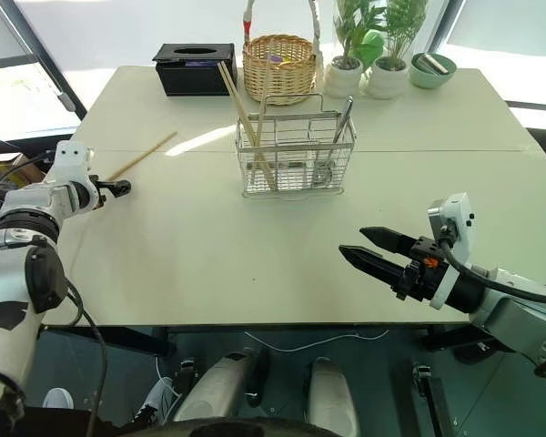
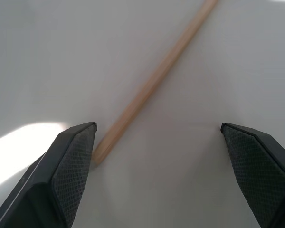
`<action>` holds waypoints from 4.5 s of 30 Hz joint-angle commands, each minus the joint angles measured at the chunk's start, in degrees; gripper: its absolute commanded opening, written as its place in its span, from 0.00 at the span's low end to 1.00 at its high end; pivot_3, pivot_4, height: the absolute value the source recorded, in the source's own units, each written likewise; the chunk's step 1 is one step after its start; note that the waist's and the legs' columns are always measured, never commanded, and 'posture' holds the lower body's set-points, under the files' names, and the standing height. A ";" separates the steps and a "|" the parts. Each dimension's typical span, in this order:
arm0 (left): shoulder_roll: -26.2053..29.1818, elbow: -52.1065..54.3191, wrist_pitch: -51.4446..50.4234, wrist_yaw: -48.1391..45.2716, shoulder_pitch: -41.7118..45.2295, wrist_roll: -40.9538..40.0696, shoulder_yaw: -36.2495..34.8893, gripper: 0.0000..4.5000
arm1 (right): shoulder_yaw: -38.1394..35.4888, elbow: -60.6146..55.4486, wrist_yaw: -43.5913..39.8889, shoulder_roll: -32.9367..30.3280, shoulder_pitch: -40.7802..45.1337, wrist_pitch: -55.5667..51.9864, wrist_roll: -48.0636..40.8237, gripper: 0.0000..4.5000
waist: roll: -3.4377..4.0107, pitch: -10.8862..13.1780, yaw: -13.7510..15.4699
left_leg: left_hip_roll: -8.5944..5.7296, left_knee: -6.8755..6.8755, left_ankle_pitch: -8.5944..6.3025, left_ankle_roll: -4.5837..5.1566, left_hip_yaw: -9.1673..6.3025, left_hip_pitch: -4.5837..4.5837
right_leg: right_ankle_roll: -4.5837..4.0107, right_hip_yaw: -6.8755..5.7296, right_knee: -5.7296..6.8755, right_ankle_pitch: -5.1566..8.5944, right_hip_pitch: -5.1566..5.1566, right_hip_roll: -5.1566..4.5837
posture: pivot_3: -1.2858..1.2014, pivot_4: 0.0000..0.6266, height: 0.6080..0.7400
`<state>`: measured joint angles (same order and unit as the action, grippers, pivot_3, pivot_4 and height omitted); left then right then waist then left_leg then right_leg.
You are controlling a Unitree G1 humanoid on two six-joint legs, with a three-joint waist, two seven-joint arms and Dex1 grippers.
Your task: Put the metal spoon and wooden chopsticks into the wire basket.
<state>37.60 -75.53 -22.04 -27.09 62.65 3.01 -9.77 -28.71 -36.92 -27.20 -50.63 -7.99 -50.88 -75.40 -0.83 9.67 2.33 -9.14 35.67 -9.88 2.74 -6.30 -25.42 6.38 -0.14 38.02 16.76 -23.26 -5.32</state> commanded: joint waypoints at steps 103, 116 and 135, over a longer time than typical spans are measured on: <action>-31.85 43.21 25.30 -5.36 -11.32 -15.41 6.06 0.85 | -4.64 -2.12 8.93 1.67 -0.63 5.99 -1.65 0.75 | 0.02 -0.04 -0.34 | 0.00 0.30 -0.05 0.11 0.00 -0.05 | 0.03 -0.05 -0.07 -0.04 0.31 0.02 | 0.52 0.24 0.89; -31.04 46.73 22.88 -5.57 -12.93 -16.48 6.63 0.99 | -3.85 -1.08 8.64 2.35 -0.45 6.03 -1.10 0.75 | 0.02 -0.04 -0.04 | 0.00 0.26 -0.06 0.13 -0.02 -0.09 | 0.06 -0.06 -0.10 -0.03 0.26 0.04 | 0.52 0.24 0.89; -30.76 62.01 11.39 -7.79 -16.45 -20.34 7.86 0.99 | -3.08 -0.91 6.84 2.42 -0.36 6.10 0.31 0.75 | 0.02 -0.03 -0.09 | 0.00 0.25 -0.06 0.13 -0.01 -0.22 | 0.06 -0.06 -0.14 -0.03 0.16 0.03 | 0.52 0.24 0.89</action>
<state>6.50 -17.76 -9.22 -34.38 46.07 -15.77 -2.34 -30.83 -36.80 -19.72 -48.30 -8.31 -45.71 -75.06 -0.81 9.64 2.24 -9.15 35.92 -9.94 2.88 -6.32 -25.64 6.44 -0.20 37.88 16.73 -23.10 -5.29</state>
